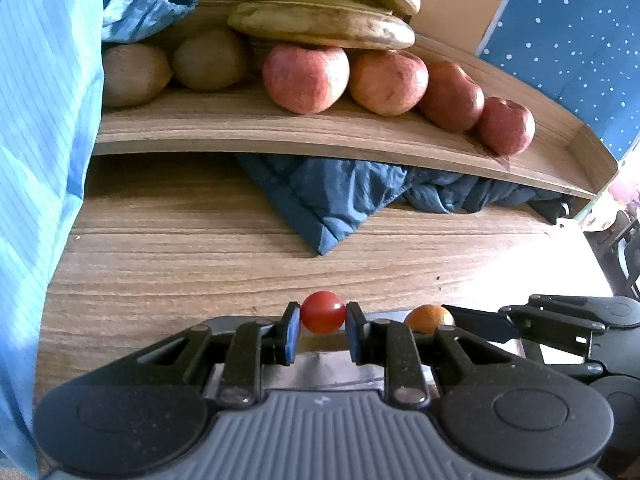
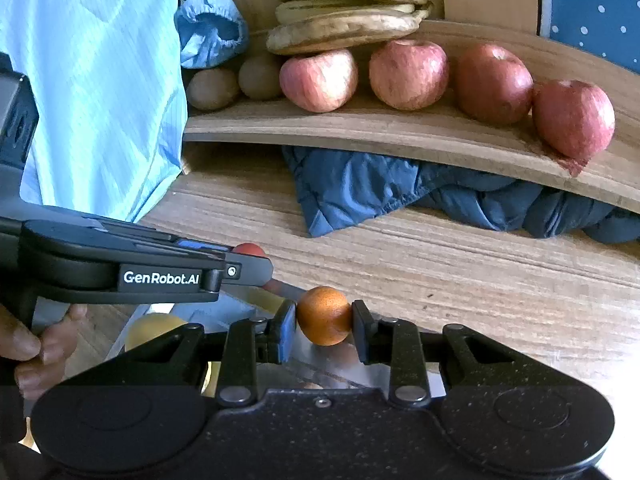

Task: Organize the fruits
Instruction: 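Carry the tangerine and cherry tomato back over the steel tray with both tools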

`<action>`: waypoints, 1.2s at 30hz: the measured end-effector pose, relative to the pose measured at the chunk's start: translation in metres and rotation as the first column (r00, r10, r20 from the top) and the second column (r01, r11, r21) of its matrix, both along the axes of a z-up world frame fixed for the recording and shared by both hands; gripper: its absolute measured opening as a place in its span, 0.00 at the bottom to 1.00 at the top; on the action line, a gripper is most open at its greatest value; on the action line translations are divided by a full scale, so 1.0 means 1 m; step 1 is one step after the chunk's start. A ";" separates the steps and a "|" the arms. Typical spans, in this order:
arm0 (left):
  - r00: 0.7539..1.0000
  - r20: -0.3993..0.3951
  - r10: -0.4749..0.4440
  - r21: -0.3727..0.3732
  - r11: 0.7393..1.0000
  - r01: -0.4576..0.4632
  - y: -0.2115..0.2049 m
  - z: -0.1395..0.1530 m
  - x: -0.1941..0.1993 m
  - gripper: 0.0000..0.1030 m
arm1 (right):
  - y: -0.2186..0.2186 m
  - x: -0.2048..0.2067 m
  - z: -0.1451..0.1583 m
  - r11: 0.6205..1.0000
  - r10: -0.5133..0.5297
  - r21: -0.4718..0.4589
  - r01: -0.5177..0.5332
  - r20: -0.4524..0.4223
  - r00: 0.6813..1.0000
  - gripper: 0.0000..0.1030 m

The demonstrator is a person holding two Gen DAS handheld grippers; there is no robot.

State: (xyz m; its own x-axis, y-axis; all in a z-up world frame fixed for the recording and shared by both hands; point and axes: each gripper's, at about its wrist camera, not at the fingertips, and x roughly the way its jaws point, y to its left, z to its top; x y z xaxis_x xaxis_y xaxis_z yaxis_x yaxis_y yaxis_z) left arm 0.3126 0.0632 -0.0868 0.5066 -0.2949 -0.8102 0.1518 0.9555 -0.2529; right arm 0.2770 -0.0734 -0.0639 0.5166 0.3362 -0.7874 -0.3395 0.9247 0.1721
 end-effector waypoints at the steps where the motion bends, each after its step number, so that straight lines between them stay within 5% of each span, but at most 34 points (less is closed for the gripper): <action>1: 1.000 0.000 -0.001 -0.001 1.000 0.001 0.000 0.000 0.000 0.25 | 0.000 -0.001 0.000 1.000 -0.001 0.000 0.001 -0.001 1.000 0.31; 36: 0.999 -0.033 0.002 0.012 1.000 -0.001 0.002 -0.003 -0.011 0.25 | -0.013 -0.013 -0.007 0.999 -0.048 -0.015 0.048 -0.028 0.998 0.31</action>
State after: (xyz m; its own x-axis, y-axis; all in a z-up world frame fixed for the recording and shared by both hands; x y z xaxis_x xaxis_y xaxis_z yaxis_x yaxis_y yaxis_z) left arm 0.3020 0.0652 -0.0896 0.4798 -0.2845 -0.8299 0.1419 0.9587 -0.2466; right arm 0.2643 -0.0865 -0.0709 0.5092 0.3003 -0.8066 -0.2897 0.9423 0.1679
